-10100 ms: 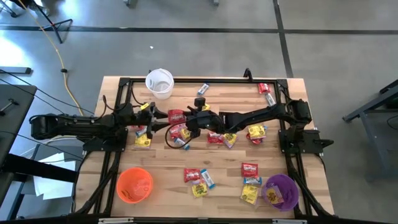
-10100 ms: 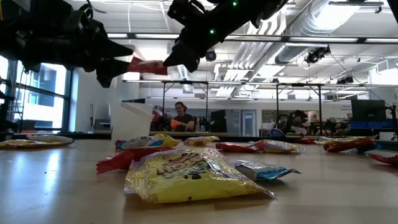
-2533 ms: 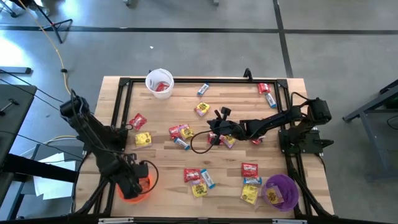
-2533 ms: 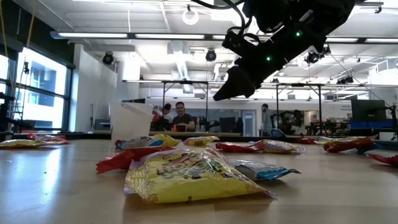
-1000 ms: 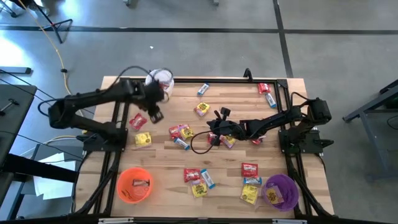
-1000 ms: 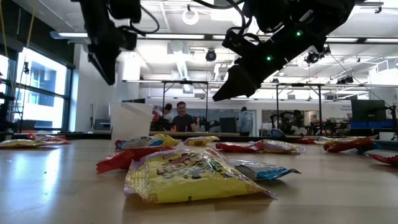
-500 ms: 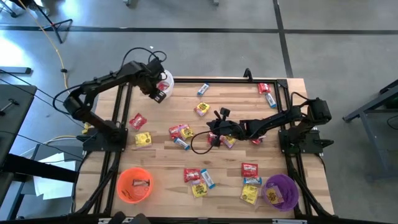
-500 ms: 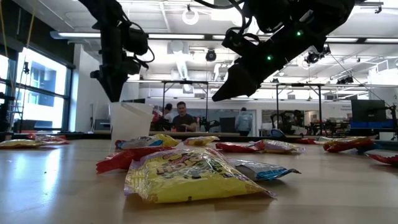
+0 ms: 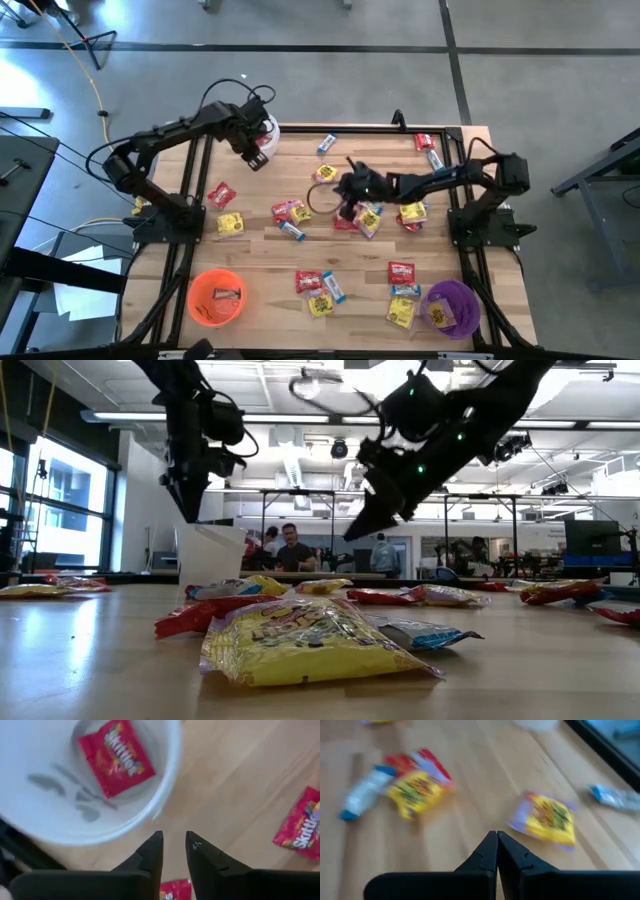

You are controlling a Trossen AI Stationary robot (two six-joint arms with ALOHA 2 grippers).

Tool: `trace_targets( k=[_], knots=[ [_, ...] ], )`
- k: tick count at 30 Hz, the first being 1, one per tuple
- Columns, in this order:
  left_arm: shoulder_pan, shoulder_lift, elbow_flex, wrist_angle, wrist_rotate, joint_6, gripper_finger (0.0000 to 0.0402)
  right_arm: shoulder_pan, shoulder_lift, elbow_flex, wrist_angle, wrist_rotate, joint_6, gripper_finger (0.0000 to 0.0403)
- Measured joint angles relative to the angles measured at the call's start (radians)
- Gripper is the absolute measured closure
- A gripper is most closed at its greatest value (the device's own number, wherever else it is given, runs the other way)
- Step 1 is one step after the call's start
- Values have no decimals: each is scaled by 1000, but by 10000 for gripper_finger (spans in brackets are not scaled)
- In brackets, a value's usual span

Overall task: Sort candy
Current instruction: Put the red candy into the white bucket

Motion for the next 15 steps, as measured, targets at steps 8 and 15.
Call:
trace_targets(
  k=[8,15],
  knots=[
    [-6,0,0,59,-18,74,399,-80,0,46,-158,-27,24,402],
    [21,0,0,55,-18,14,401,-78,0,194,-395,-27,53,402]
  ],
)
